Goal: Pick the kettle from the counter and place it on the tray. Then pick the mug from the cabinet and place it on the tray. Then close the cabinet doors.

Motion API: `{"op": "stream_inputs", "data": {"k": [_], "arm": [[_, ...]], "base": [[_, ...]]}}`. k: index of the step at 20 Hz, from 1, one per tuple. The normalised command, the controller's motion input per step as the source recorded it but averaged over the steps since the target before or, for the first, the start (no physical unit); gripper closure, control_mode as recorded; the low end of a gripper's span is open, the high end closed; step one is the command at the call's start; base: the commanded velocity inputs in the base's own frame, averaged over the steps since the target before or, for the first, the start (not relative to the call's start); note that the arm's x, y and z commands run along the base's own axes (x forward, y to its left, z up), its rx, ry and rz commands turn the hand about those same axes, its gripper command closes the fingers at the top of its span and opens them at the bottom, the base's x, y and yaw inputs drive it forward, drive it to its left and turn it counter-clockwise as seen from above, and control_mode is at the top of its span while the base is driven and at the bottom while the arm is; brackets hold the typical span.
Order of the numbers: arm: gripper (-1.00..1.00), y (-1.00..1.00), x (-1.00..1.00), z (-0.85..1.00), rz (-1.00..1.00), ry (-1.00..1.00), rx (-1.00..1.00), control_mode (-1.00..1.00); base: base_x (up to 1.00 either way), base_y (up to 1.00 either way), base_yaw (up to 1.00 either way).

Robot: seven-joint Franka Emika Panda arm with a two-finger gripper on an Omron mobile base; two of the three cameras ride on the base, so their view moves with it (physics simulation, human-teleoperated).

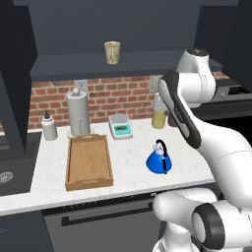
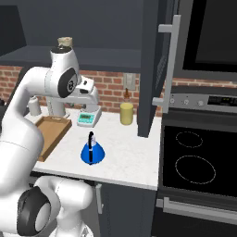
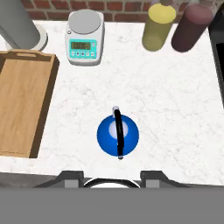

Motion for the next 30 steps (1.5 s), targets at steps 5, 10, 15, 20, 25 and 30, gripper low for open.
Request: {"op": "stream_inputs", "data": {"k": [5,10,15,20,25,30], "arm": [[-1.00,0.00,-0.32,-0.08,0.00,-0.03,-0.01,-1.00],[-1.00,0.00,-0.73,-0.58,0.00,0.00,-0.09,-1.00],[-1.00,0.00,-0.53,-0.67,0.00,0.01,-0.08,-1.00],[-1.00,0.00,-0.13,-0.35,0.00,0.03,-0.04,-1.00],[-1.00,0.01,0.31,-0.10,0.00,0.13,-0.01,-1.00],[-1.00,0.00,0.58,-0.11,0.00,0.22,0.00,-1.00]], "base": [[0.00,0.00,0.00],[0.00,0.00,0.00],[0.00,0.00,0.00],[0.00,0.00,0.00],[0.00,0.00,0.00],[0.00,0.00,0.00]]}}
